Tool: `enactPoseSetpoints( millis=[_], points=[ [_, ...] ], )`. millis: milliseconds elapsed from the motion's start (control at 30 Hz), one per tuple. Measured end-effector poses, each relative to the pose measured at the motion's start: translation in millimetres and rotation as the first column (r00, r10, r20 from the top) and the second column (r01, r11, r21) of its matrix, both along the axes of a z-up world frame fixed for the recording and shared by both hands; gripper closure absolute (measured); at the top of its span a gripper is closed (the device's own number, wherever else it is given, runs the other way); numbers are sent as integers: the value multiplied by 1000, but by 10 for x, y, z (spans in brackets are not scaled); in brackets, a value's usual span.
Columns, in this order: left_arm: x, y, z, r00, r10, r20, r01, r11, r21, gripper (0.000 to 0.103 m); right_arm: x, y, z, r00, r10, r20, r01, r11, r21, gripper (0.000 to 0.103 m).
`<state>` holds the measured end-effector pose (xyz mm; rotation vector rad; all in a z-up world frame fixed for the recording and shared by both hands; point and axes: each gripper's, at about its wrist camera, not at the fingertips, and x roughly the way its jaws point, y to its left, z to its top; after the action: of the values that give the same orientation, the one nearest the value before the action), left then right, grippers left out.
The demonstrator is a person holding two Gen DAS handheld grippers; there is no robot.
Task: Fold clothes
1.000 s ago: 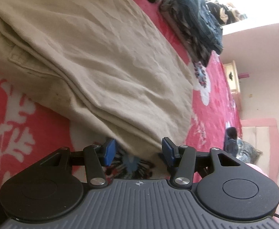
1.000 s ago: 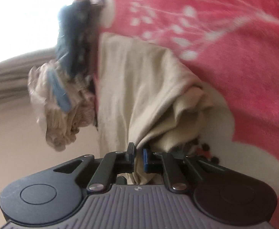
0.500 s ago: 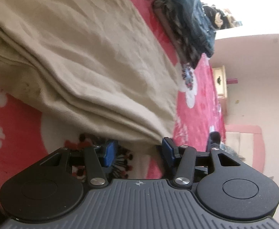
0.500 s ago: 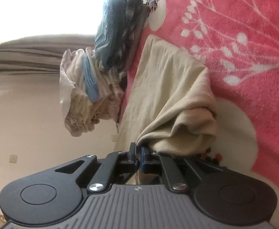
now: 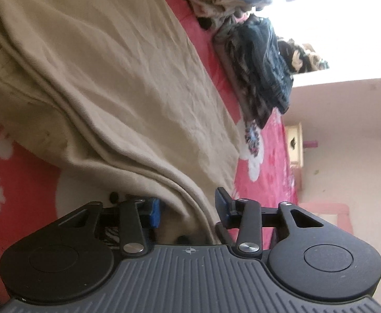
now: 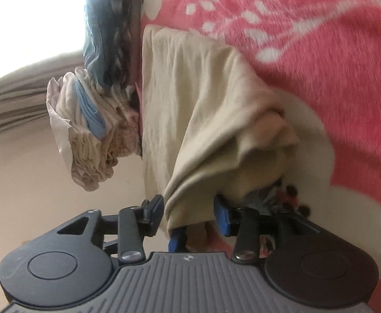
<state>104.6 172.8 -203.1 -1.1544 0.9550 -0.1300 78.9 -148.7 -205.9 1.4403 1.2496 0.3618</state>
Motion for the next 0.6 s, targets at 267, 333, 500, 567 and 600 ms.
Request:
enactPoseSetpoints(
  millis=[267, 333, 500, 567, 600],
  points=[
    [-24, 45, 67, 999, 30, 17, -29, 999, -45, 66, -15, -68, -71, 992, -119, -38, 121, 990, 67, 54],
    [-34, 50, 65, 999, 30, 15, -29, 998, -55, 66, -4, -86, -142, 985, -163, -52, 168, 979, 117, 63],
    [-62, 48, 60, 1000, 16, 16, -15, 998, -53, 66, -96, -143, -214, 972, -234, -34, 235, 941, 242, 90],
    [-52, 35, 68, 1000, 4, 14, -4, 999, -45, 66, -103, -175, -211, 963, -270, -8, 261, 921, 289, 95],
    [-42, 19, 71, 1000, -7, 11, 7, 999, -40, 66, -78, -200, -203, 959, -282, 4, 268, 916, 300, 97]
  ],
)
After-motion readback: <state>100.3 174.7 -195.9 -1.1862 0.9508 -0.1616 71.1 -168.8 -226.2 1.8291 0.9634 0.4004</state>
